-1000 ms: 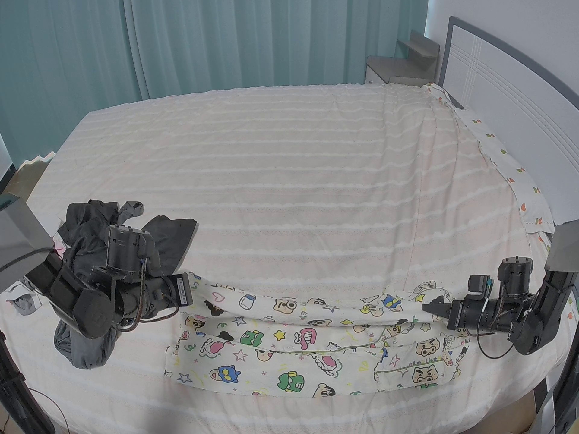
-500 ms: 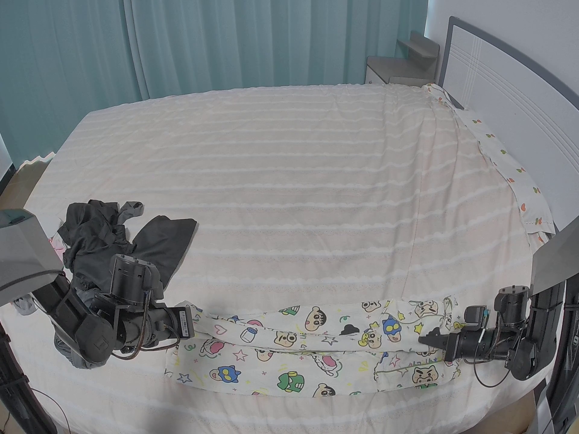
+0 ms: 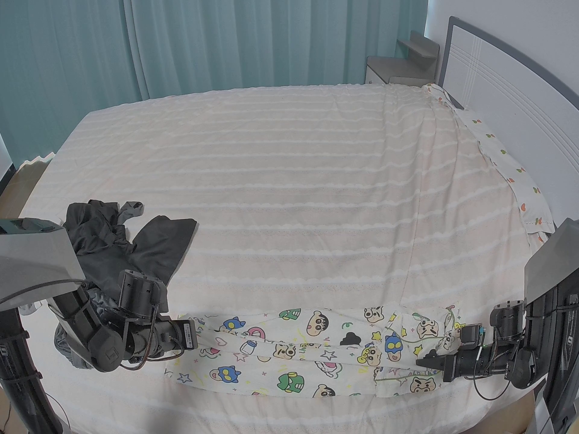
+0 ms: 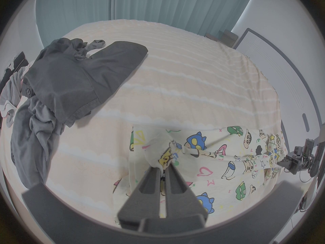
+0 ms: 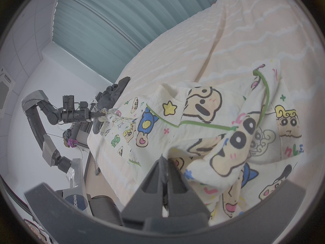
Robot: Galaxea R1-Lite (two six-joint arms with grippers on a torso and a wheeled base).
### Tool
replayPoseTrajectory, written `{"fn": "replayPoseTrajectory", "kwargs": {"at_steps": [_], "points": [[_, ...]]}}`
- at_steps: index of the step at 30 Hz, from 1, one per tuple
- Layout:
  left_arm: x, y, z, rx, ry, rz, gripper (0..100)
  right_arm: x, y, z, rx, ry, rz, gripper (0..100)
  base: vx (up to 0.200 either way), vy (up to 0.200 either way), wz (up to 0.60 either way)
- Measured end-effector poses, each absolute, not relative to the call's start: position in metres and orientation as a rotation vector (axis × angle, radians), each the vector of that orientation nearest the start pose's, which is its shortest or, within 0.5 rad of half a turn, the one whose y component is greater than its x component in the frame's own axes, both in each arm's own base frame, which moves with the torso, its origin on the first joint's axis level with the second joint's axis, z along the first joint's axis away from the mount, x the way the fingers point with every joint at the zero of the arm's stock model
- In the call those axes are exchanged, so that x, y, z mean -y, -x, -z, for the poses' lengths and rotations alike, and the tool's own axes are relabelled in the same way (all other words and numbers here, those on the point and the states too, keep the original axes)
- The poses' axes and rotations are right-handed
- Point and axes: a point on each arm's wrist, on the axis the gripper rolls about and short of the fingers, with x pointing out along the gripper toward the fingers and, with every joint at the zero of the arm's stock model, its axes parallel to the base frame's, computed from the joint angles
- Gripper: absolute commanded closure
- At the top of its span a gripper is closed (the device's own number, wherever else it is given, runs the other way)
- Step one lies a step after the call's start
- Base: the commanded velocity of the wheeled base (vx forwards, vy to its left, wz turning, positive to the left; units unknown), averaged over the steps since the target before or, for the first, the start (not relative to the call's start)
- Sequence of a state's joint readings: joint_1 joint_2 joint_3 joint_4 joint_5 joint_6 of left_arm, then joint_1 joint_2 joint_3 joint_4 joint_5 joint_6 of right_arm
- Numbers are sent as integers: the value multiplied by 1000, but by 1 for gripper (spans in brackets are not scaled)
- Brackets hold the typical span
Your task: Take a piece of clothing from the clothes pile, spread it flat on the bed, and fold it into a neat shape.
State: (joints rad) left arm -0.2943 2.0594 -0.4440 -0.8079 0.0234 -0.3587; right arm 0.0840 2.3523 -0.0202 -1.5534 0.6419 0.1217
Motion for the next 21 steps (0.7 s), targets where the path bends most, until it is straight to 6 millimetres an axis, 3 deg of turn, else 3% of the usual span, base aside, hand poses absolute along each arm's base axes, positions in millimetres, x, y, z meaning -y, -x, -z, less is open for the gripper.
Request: {"fn": "replayPoseTrajectory", "kwargs": {"at_steps": [1, 2, 3, 4, 13, 21], "points": [[80, -268, -11, -837, 209, 107, 100, -32, -213, 35, -809, -330, -644, 100, 0, 0, 0], [80, -268, -10, -841, 208, 106, 100, -32, -213, 35, -811, -330, -644, 0, 0, 0, 0], [80, -268, -9, -845, 208, 105, 100, -33, -213, 35, -812, -329, -647, 0, 0, 0, 0], [80, -268, -8, -848, 207, 104, 0, -33, -212, 35, -814, -328, -649, 0, 0, 0, 0], [80, -271, -6, -805, 227, 105, 0, -35, -212, 35, -816, -327, -650, 0, 0, 0, 0], [60, -270, -22, -762, 391, 61, 0, -19, -215, 24, -757, -351, -580, 0, 0, 0, 0]]}}
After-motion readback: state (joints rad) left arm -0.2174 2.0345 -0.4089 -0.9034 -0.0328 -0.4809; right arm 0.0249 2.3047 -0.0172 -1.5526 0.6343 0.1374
